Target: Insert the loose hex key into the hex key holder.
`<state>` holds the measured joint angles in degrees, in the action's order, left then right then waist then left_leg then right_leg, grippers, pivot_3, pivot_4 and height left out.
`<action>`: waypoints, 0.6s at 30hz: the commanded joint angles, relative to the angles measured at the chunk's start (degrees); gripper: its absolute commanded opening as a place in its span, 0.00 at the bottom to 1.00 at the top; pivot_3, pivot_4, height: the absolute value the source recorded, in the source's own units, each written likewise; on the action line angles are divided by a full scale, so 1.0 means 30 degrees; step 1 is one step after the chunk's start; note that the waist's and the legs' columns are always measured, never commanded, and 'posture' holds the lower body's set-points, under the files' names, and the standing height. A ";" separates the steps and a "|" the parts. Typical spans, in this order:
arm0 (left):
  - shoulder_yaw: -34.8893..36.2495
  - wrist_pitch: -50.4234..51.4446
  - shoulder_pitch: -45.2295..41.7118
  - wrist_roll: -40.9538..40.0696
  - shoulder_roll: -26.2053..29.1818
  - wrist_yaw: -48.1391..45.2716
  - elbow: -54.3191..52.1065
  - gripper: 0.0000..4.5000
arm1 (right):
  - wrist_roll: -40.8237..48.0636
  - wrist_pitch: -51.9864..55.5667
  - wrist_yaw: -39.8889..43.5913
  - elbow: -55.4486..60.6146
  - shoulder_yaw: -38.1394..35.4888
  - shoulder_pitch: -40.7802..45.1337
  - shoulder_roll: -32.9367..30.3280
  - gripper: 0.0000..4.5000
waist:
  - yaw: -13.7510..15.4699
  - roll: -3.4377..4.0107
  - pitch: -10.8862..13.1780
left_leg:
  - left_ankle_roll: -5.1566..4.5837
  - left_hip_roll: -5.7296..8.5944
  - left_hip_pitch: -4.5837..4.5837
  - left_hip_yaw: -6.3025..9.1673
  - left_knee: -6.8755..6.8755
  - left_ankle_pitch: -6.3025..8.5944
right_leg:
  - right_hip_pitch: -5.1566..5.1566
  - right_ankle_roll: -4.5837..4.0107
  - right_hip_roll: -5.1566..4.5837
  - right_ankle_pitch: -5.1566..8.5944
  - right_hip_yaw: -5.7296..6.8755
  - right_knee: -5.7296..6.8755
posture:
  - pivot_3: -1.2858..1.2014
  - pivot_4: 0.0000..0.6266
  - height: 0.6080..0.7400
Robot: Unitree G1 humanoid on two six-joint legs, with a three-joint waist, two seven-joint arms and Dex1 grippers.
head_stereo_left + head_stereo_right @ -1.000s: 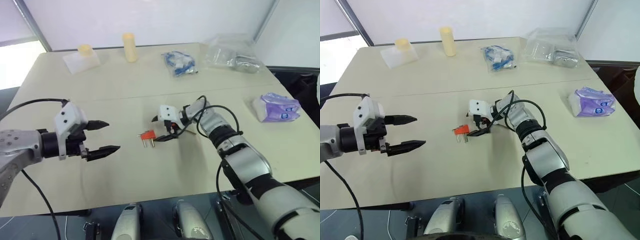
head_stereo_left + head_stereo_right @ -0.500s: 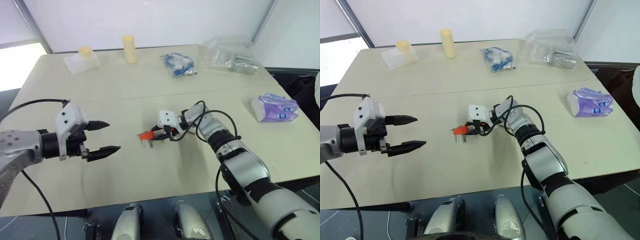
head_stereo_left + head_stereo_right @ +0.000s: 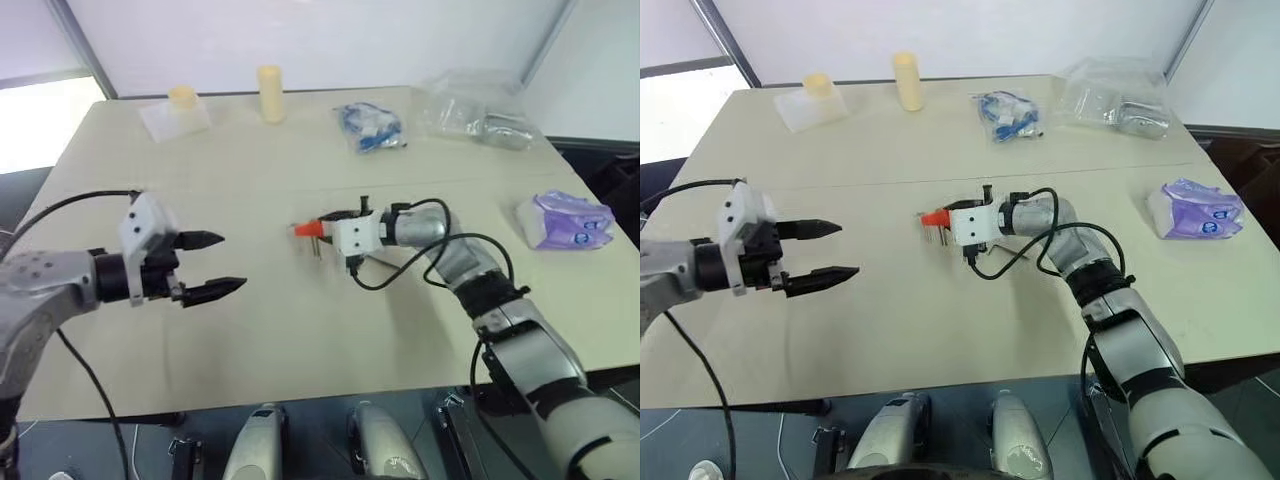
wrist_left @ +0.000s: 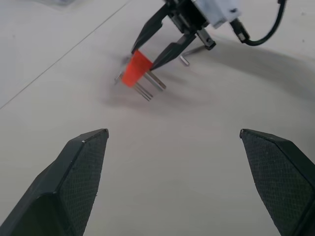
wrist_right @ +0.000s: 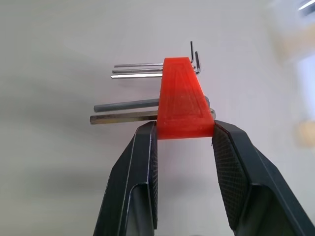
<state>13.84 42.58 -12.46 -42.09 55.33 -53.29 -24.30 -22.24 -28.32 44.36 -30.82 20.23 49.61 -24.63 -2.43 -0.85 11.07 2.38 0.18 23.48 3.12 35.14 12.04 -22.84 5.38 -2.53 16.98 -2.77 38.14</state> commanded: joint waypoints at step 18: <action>-0.1984 0.1437 -0.9948 -0.0967 -0.4278 -0.1418 0.6990 1.00 | -0.5285 -0.3537 -1.0063 0.7026 -0.1038 -0.0833 -0.1420 0.23 | -0.0031 -0.0019 0.0001 | 0.0003 0.0009 0.0007 0.0002 0.0028 -0.0008 | 0.0011 0.0003 0.0033 0.0000 0.0006 0.0012 | 0.52 0.24 1.00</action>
<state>6.95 46.74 -41.13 -44.39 42.25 -57.58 -3.05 -38.50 -38.26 15.20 -11.97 17.63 46.91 -29.02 -2.53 -0.91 11.08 2.39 0.21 23.51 3.13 35.22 12.02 -22.81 5.39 -2.43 16.98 -2.75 38.17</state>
